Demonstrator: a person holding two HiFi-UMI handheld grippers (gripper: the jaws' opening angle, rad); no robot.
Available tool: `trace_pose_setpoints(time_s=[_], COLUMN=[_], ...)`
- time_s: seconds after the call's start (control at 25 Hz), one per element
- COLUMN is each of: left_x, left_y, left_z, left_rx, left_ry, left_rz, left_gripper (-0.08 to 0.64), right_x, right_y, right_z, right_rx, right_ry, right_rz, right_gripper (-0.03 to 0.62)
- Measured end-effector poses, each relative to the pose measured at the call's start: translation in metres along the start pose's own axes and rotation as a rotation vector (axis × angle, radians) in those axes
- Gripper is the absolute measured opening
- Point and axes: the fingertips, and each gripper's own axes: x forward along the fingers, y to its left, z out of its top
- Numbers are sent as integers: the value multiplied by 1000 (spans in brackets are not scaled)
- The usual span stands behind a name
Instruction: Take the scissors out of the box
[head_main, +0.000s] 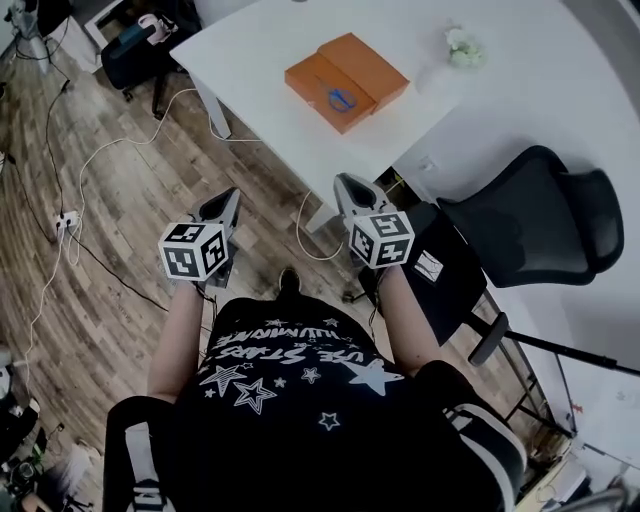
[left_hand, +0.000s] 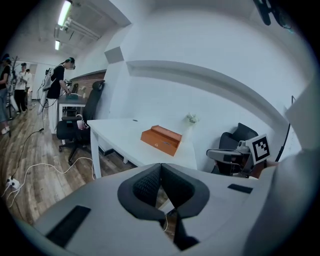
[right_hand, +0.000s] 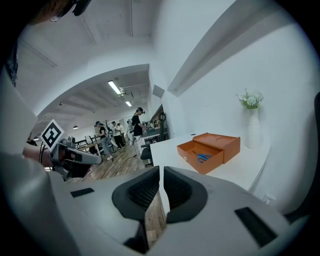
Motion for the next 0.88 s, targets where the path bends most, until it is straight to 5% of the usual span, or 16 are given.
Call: trace_pose_setpoints(time_s=[0.48,0.88], left_x=[35,119], left_y=[5,37], left_z=[24,78], left_rx=[43,67], left_ry=[24,33], left_rz=[-11,-95], left_gripper=[18,18], right_x=[16,70], right_y=[-28,-91], right_z=[11,46], right_rx=[28,1], right_ry=[-13,11], right_rz=[-15,-135], right_gripper=[55,55])
